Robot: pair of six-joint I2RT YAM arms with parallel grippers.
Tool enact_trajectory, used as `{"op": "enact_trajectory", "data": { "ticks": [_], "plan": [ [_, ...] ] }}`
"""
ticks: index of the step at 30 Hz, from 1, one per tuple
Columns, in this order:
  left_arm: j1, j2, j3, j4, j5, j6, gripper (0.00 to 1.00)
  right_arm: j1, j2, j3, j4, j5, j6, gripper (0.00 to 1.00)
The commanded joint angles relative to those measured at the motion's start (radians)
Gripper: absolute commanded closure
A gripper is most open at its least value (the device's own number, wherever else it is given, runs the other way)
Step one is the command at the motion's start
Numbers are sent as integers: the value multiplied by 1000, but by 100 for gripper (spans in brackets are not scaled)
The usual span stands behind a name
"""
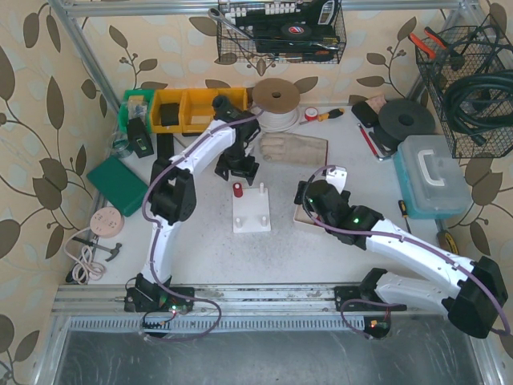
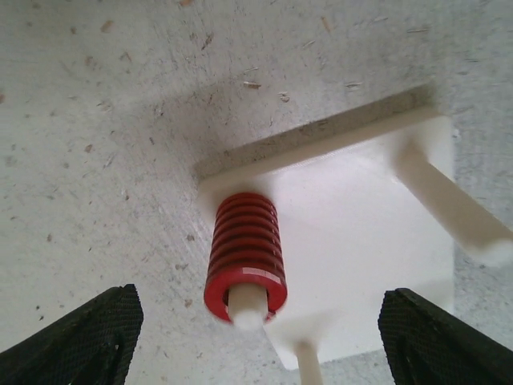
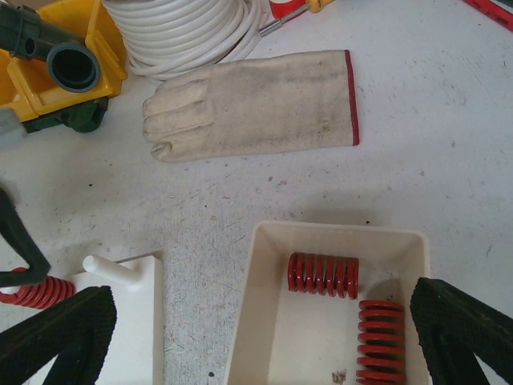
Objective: Install the large spring
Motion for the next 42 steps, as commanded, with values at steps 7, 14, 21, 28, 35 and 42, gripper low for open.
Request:
{"op": "enact_trajectory", "data": {
  "ticks": [7, 14, 21, 28, 35, 42],
  "plan": [
    [10, -343, -147, 80, 24, -102, 14, -77, -39, 13, -84, -97, 41, 1],
    [-21, -844, -797, 625, 98, -254, 14, -343, -18, 179, -372, -465, -142, 1],
    [-77, -1069, -1278, 1078, 112, -354, 22, -434, 162, 306, -618, -701, -319, 30],
    [-101, -1126, -1404, 1212, 102, -368, 23, -393, 293, 323, -574, -651, -319, 43],
    [-101, -1194, -1484, 1287, 92, -382, 23, -354, 450, 346, -503, -552, -254, 39],
    [-101, -1234, -1534, 1335, 68, -398, 22, -341, 554, 388, -468, -505, -228, 39]
  ]
}}
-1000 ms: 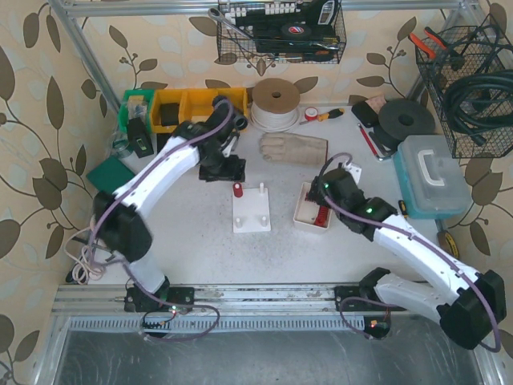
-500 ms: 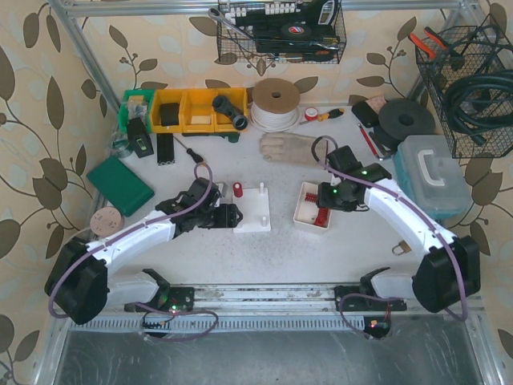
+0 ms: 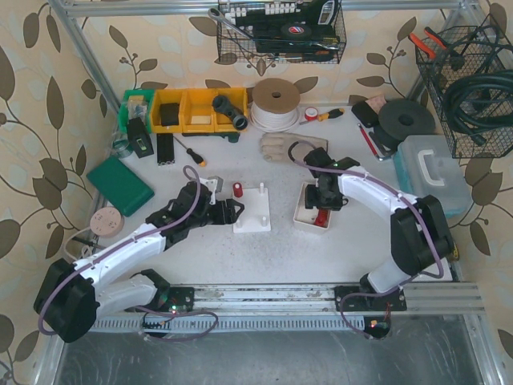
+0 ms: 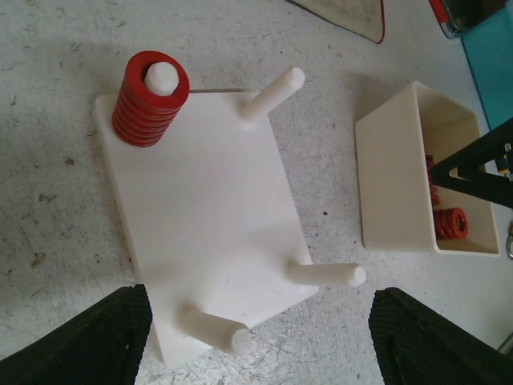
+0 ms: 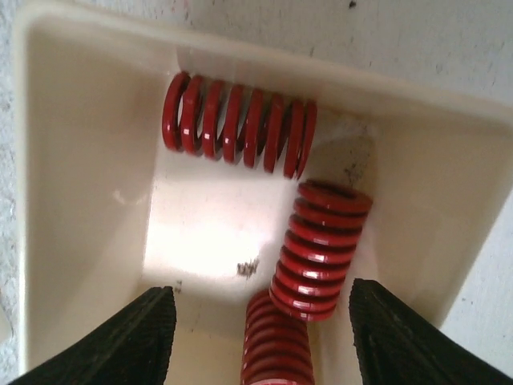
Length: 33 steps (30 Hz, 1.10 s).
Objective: Install the large spring
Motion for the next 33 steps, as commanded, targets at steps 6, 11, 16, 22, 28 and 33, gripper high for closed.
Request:
{"op": "enact_trajectory", "data": {
  "ticks": [6, 11, 16, 22, 28, 33],
  "plan": [
    [-12, -51, -41, 91, -52, -32, 22, 51, 105, 103, -41, 131, 99, 39],
    [-12, -22, -34, 99, -45, -29, 23, 90, 126, 105, -45, 180, 148, 40],
    [-12, -20, -35, 101, -44, -26, 23, 116, 84, 99, -79, 187, 165, 41],
    [-12, -10, -35, 107, -43, -28, 23, 164, -25, 39, -98, 136, 225, 41],
    [-12, -15, -34, 103, -43, -28, 23, 182, -94, -46, -48, 57, 280, 41],
    [-12, -19, -33, 98, -45, -29, 23, 183, -97, -121, 37, 11, 310, 42]
  ]
}}
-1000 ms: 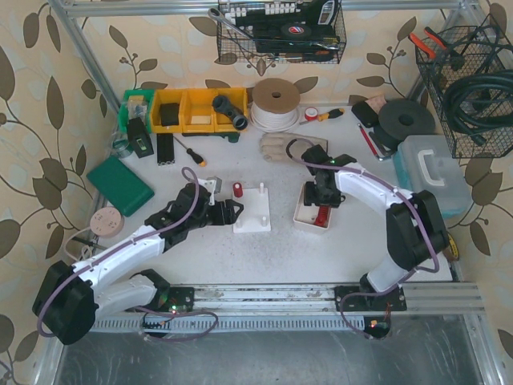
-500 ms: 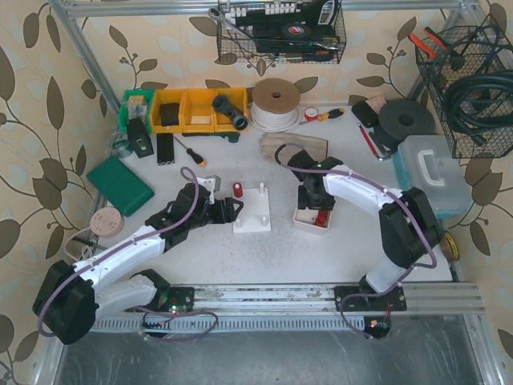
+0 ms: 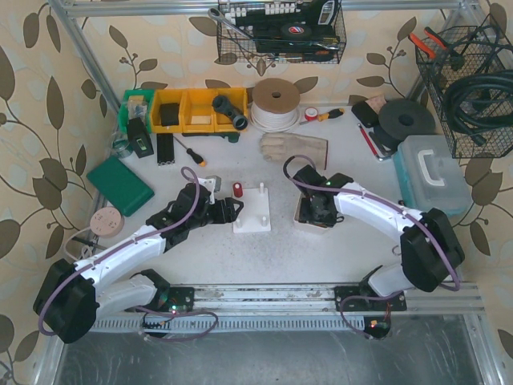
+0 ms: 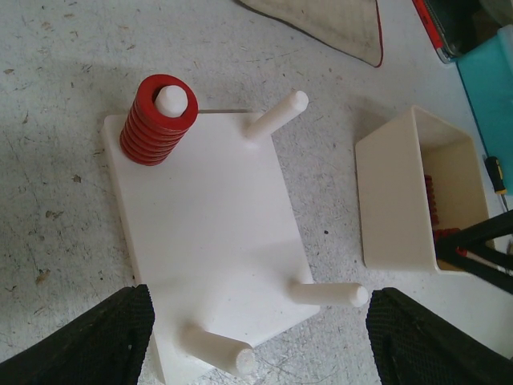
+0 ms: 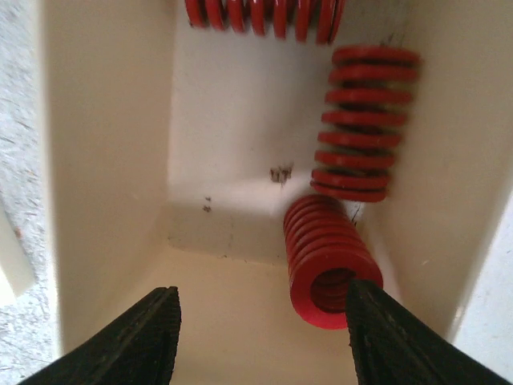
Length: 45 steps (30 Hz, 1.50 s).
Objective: Install the large spring
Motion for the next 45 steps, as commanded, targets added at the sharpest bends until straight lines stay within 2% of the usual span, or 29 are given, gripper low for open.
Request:
{"op": "enact_trajectory", "data": {
  "ticks": [1, 8, 18, 27, 37, 45],
  "plan": [
    [-12, -8, 5, 24, -12, -8, 23, 2, 4, -62, 81, -65, 52, 42],
    [-12, -16, 8, 7, -23, -7, 23, -7, 90, -63, 172, -96, 25, 42],
    [-12, -7, 12, 2, -35, -14, 24, -7, 196, 89, 175, -78, -53, 43],
    [-12, 4, 14, 6, -33, -13, 24, 16, 138, 156, 80, -3, -98, 44],
    [-12, -20, -1, 14, -42, -15, 24, 18, 54, 143, 9, 82, -96, 47],
    [-12, -31, -5, 15, -47, -17, 24, -19, 117, 140, 28, 80, -127, 41]
  ]
}}
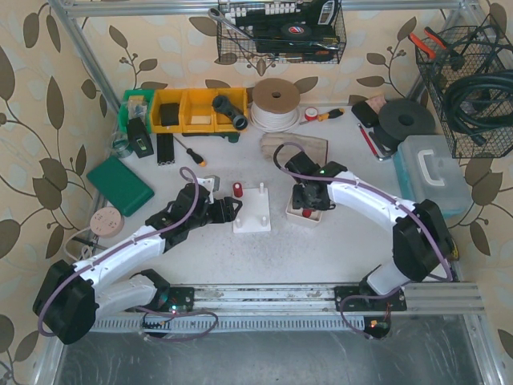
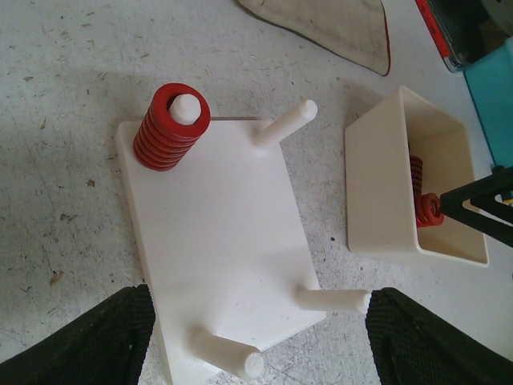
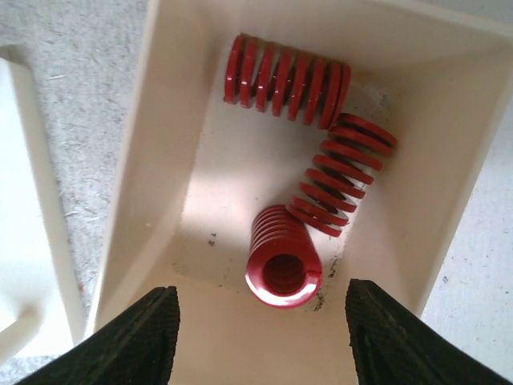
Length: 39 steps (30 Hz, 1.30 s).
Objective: Install the large spring
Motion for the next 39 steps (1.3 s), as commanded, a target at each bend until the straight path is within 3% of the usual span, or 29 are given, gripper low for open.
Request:
{"op": "enact_trajectory", "data": {
  "ticks": [1, 11, 25, 30, 34, 39],
  "plan": [
    [-13, -24, -5, 22, -22, -10, 24, -30, 46, 15, 2, 12, -29, 41],
    [-12, -12, -1, 20, -30, -14, 24, -41, 126, 16, 45, -26, -31, 40],
    [-12, -10, -2, 23, -39, -15, 24, -41, 155, -26, 60, 4, -5, 52],
    [-12, -12, -3, 23, -38, -15, 24, -42, 156, -27, 57, 5, -4, 65],
    [-12, -13, -2, 20, -37, -15, 24, -42, 154, -32, 57, 7, -4, 68],
    [-12, -15, -1, 16, -33, -16, 24, -42, 103, -23, 35, -1, -13, 94]
  ]
}}
